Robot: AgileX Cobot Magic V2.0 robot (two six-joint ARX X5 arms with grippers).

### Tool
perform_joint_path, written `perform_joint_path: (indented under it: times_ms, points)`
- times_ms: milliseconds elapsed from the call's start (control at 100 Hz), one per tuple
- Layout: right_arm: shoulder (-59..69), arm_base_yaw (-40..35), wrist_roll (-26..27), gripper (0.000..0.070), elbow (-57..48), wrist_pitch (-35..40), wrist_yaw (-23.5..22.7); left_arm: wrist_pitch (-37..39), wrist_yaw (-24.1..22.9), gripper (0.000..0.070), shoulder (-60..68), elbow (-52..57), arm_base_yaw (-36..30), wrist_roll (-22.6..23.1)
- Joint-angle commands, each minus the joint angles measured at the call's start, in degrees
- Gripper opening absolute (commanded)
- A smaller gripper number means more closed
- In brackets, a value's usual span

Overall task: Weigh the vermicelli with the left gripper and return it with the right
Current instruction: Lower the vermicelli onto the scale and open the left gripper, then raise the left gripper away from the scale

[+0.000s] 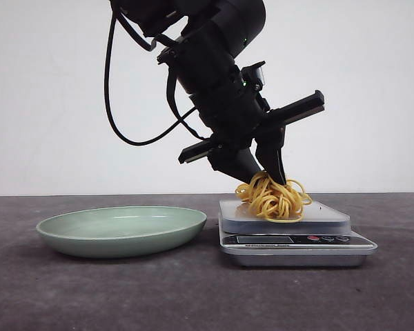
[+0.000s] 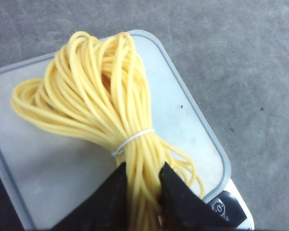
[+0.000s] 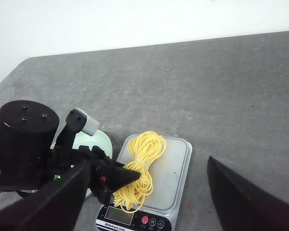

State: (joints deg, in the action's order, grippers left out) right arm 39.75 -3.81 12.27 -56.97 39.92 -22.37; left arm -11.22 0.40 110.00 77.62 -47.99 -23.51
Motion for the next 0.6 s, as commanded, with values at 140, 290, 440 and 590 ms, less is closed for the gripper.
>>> perform_joint_path:
  times_ms: [140,290,440,590]
  points:
    - [0.2,-0.2,0.2,0.0493,-1.1,-0.1,-0.1,0.5,0.4,0.0193,2.0,1.6,-0.1,1.6]
    - [0.2,-0.2,0.2,0.0493,-1.1,-0.3,-0.1,0.2,2.7,0.0387,2.0,2.7,0.1,2.2]
    - [0.2,-0.2,0.1,0.0493,-1.1,-0.5,-0.1,-4.3,3.7,0.0396,1.4,6.7,0.1,4.7]
    - [0.1,-0.2,0.1,0.0493,-1.1,-0.4,-0.1,-13.9,0.7,0.0395,-2.7,13.4,0.8,9.9]
